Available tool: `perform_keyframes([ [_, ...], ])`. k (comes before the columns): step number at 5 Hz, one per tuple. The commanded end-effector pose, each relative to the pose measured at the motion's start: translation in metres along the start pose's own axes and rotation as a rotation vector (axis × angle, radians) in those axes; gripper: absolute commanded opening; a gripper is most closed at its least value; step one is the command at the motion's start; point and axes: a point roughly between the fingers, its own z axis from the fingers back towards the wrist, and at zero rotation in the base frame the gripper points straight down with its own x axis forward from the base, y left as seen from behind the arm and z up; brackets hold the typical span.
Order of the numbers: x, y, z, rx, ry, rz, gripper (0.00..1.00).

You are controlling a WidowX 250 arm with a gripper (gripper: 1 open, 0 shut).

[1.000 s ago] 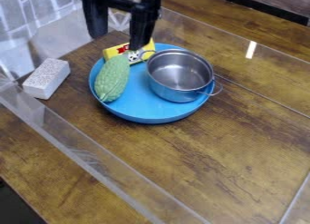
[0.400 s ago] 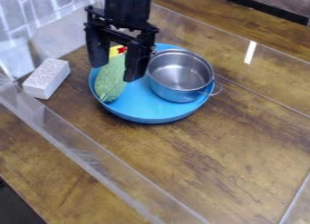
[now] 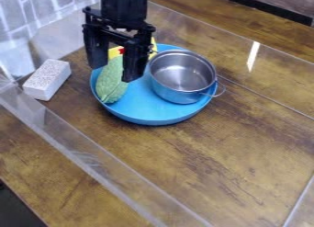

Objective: Put the yellow brick in the blue tray

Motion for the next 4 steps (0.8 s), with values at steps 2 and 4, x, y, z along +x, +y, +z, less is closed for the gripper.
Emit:
perform_keyframes([
  [2,0.0025,0.011,0.0181,-0.002,-0.079,0.002,1.0],
  [4,0.0073,0.0141,0.0149,-0.017,-0.086,-0.017,1.0],
])
